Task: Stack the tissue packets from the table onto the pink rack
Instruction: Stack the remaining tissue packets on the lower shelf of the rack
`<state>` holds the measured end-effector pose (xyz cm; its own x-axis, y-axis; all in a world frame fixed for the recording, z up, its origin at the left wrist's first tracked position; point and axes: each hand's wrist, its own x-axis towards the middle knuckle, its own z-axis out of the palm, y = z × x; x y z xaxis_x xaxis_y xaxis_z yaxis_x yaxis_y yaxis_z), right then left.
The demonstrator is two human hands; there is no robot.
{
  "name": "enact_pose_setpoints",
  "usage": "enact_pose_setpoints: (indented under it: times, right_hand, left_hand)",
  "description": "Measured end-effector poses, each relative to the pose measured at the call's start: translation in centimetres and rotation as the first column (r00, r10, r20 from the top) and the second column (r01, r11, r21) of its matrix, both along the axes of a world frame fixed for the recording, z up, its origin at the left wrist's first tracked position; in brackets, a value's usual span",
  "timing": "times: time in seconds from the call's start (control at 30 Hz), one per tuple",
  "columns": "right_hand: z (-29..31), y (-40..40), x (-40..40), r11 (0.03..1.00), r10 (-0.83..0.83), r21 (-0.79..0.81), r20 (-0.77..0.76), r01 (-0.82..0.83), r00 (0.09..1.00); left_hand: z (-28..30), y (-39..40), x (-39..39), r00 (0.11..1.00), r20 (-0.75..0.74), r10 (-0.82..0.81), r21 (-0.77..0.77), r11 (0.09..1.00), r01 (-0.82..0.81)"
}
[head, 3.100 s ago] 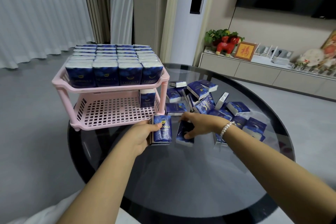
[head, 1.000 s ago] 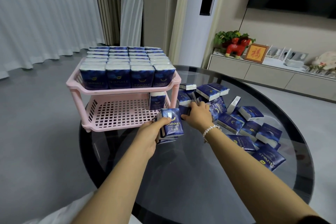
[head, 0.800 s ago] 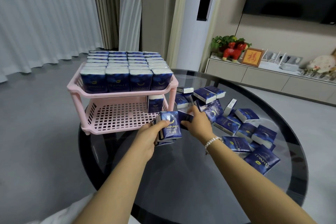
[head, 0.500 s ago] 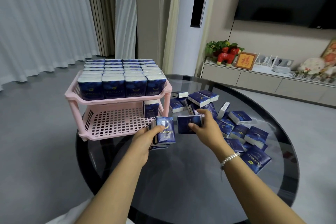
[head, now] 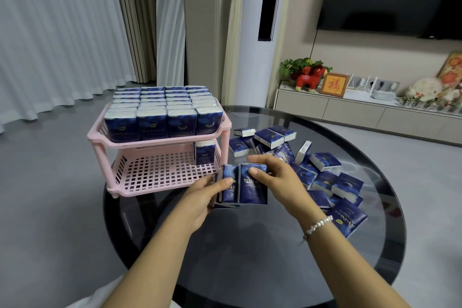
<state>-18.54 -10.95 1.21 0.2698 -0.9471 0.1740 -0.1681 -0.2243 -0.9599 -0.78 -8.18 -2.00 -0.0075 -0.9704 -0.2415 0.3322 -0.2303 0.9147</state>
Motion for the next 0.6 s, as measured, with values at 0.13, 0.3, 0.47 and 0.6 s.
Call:
enact_pose_setpoints:
  times: [0.13,0.3,0.47,0.6]
  right_hand:
    - [-1.5,0.3,1.2,0.991,-0.097,-0.096,0.011,0.098,0.995]
    - [-2.2,0.2,2.4,0.973,-0.134,-0.194,-0.047,0.123,0.99]
    - [-1.9,0.1,2.6,0.996,0.082,-0.03,0.016,-0.082,0.996]
    - [-2.3,-1.3,1.2,0.835,0.404,0.315,0.205,-0.451,0.891]
  left_hand:
    - [-0.1,0.2,-0.1,1.0,-0.001,-0.025,0.007,1.0,0.025]
    - [0.4,0.7,0.2,0.994,-0.035,-0.101,-0.023,0.995,0.1]
    - [0.0,1.0,1.0,0.994,0.057,-0.096,-0.053,0.994,0.099]
    - [-0.5,1.2,2.3,0.988,0.129,-0.088,-0.083,0.992,0.1]
